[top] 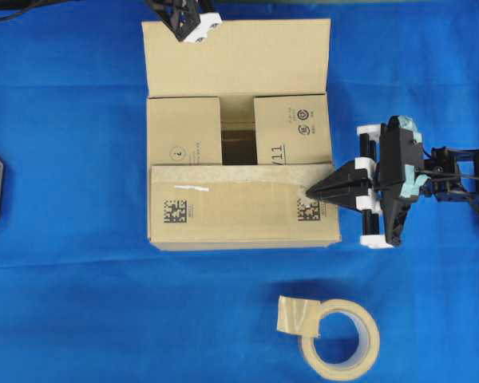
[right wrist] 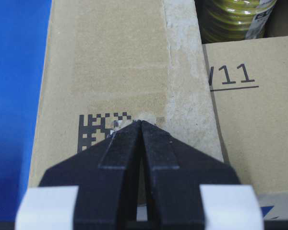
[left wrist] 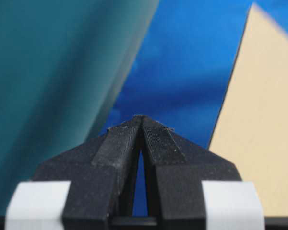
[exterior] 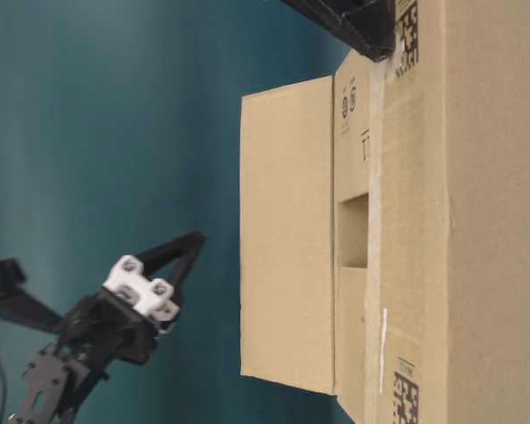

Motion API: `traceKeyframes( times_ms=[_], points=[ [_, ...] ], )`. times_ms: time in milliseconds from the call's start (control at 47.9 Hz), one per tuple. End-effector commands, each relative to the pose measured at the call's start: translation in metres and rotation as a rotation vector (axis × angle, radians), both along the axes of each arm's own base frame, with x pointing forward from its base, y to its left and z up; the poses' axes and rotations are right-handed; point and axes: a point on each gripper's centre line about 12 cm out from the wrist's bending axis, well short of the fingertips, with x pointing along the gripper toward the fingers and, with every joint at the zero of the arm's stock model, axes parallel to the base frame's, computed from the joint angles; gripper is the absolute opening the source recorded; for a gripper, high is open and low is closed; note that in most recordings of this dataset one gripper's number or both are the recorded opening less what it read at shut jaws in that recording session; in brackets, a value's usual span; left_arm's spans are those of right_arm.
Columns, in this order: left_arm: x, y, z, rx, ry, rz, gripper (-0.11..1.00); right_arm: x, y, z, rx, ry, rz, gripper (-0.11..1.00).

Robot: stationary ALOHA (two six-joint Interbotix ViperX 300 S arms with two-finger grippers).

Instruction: Close the cardboard box.

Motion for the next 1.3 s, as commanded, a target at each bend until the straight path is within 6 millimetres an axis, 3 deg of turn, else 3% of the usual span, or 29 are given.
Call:
traceKeyframes(
  times_ms=[0, 188, 585, 898, 1086, 1274],
  points=[
    [0.0, 0.006, 0.005, -0.003, 0.003, 0.013, 0.0, 0.004, 0.0, 0.007, 0.001, -0.03, -0.002, 0.0],
    [0.0, 0.006, -0.012, -0.054, 0.063, 0.021, 0.0, 0.004, 0.0, 0.007, 0.0, -0.03, -0.001, 0.0],
    [0.002, -0.004, -0.016, -0.101, 0.099, 0.016, 0.0, 0.004, 0.0, 0.007, 0.0, -0.03, -0.001, 0.0],
    [0.002, -0.031, 0.001, -0.103, 0.103, -0.039, 0.0, 0.005, 0.0, 0.008, -0.001, -0.035, -0.002, 0.0],
    [-0.001, -0.058, 0.014, -0.111, 0.096, -0.086, 0.0, 0.005, 0.0, 0.008, -0.003, -0.039, -0.001, 0.0],
    [-0.006, -0.084, 0.007, -0.127, 0.114, -0.133, 0.0, 0.005, 0.0, 0.009, -0.005, -0.045, -0.001, 0.0]
  ],
)
